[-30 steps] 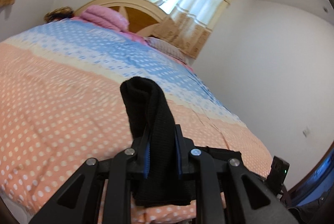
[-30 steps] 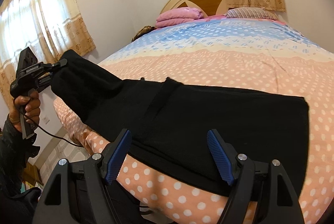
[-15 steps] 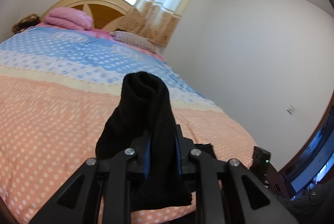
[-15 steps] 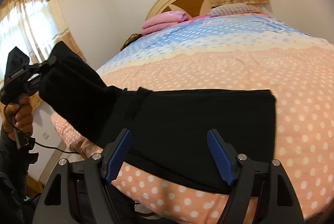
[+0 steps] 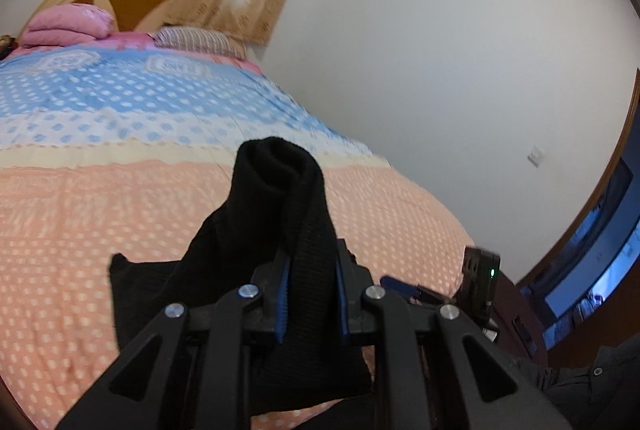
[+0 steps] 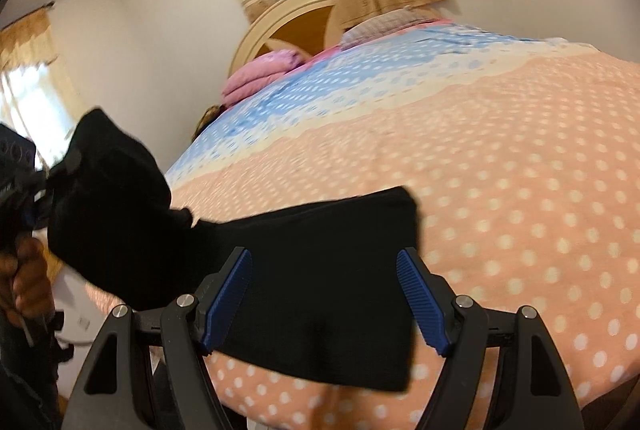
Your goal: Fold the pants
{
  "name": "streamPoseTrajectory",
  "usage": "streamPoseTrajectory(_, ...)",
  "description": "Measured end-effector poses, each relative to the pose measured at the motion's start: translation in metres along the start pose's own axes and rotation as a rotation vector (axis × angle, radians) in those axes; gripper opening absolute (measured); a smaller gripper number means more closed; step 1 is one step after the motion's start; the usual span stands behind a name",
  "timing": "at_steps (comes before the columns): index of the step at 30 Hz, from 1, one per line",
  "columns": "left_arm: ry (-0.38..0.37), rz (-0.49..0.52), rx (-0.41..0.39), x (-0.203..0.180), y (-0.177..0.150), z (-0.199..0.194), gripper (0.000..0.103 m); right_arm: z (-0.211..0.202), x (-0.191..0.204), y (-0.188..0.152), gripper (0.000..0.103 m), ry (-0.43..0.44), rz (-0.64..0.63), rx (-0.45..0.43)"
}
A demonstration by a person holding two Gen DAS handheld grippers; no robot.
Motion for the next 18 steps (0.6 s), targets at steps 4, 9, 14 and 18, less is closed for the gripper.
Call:
streamPoseTrajectory(4,-0.007,0.012,0.082,-0.013,-0.011,0.036,0.019,-0.003,-0.018,0.006,0.076,-0.032,0.056,-0.022)
streamPoseTrajectory(9,-0.008,0.039,0.168,-0.026,-0.025,0.071,0.019,-0.011,-0.032,0.012,0.076,-0.048,0.096,-0.052)
streamPoseTrajectory(14,0.019,0.077,0.227,-0.033,-0.042,0.105,0.02,-0.009,-0.036,0.01,0.076,-0.018,0.113,-0.047)
streamPoseTrajectory(18,0.044,0.146,0.278,-0.039,-0.065,0.128,0.023,-0.007,-0.041,0.007,0.076,0.023,0.144,-0.04)
Point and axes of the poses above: each gripper's, at about its wrist camera, not at the fingertips, and z roughly the way its jaws point, x to its left, y to its top, the point moved 4 cm from there along z, roughly the way its jaws point, and after that the axes turned 4 degrees about -x, right-handed, at the moved point
